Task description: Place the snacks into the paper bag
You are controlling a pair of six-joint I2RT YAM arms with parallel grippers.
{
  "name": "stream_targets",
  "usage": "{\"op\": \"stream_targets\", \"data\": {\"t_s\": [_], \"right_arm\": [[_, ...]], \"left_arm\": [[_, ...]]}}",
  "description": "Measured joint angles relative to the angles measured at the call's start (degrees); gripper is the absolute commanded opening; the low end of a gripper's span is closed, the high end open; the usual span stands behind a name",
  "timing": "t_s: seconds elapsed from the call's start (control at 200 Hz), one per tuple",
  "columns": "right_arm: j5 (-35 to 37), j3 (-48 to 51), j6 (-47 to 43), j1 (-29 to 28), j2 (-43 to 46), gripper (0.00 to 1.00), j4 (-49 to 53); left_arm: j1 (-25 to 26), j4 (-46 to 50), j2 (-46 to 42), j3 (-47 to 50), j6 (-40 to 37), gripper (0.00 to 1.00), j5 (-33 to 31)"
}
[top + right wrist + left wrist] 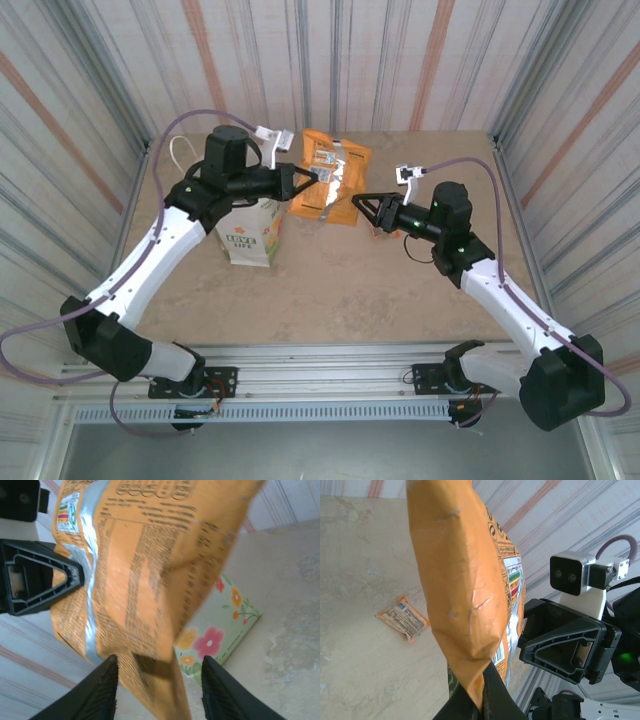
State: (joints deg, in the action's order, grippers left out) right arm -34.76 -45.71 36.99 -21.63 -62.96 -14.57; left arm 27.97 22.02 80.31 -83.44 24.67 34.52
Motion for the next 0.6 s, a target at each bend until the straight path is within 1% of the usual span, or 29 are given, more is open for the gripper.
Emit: {"op": "stream_targets", "data": {"t_s": [0.105,0.286,0.421,0.596], "right_arm": [[0.2,0.0,0.6,1.0,0.0,0.55,0.0],[0.2,0.0,1.6,1.8,0.0,0.56,0.0],[0.2,0.0,1.6,1.8,-0.1,0.57,0.4],[0.2,0.0,1.6,1.8,-1.3,0.57,1.1]], "left_arm": [[-1.9,2.1,-1.2,-1.7,-0.4,0.0,0.0],[-6.3,7.9,-3.9,-6.1,-1.4,0.0,0.2],[-11.5,13.9,-5.3,-10.5,-1.6,0.0,0.4],[-20.2,22.8,-6.0,-16.0,-2.0,0.0,0.9]]}}
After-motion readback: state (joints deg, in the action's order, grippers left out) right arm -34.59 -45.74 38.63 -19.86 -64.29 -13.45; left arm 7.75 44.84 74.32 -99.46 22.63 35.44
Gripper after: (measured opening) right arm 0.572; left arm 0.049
